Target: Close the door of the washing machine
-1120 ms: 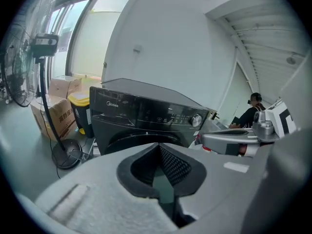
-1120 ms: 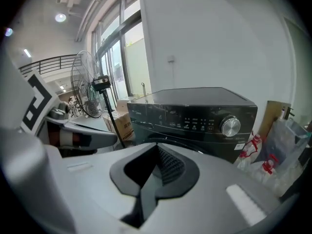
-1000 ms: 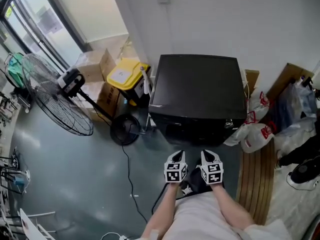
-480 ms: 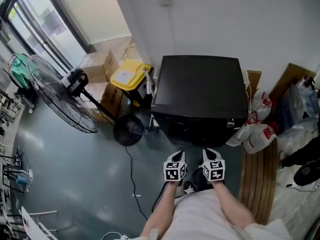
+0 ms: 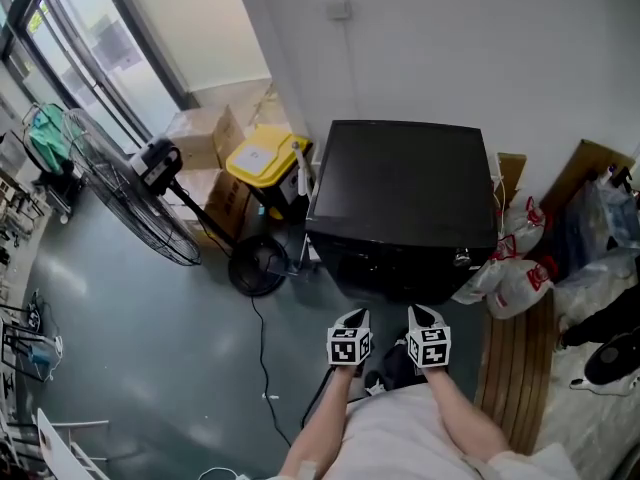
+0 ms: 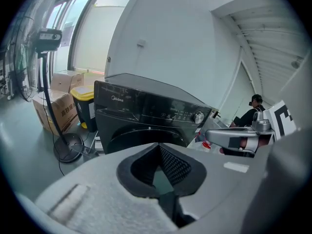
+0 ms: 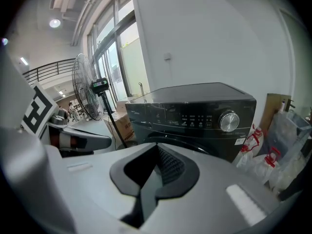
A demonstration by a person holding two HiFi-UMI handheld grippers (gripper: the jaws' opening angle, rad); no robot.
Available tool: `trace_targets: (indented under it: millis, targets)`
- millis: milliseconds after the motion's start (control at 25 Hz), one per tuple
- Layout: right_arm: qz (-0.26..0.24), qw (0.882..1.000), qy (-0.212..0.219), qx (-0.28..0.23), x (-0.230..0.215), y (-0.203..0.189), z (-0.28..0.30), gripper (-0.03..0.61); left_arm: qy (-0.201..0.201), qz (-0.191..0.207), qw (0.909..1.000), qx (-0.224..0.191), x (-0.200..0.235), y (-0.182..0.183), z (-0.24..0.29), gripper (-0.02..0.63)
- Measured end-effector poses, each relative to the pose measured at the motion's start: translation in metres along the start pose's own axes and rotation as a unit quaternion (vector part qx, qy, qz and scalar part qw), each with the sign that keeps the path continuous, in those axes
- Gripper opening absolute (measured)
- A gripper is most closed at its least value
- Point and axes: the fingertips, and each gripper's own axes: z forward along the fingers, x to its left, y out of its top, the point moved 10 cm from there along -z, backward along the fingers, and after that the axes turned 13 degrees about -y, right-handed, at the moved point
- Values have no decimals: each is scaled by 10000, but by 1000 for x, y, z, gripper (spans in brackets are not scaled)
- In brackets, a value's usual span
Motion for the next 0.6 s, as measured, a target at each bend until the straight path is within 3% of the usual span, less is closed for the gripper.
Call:
trace_targets:
  millis: [600]
  targets:
    - [99,9999,54,56,-1,-13,-6,2,9,111,9999,26,-3,-12,-6,3]
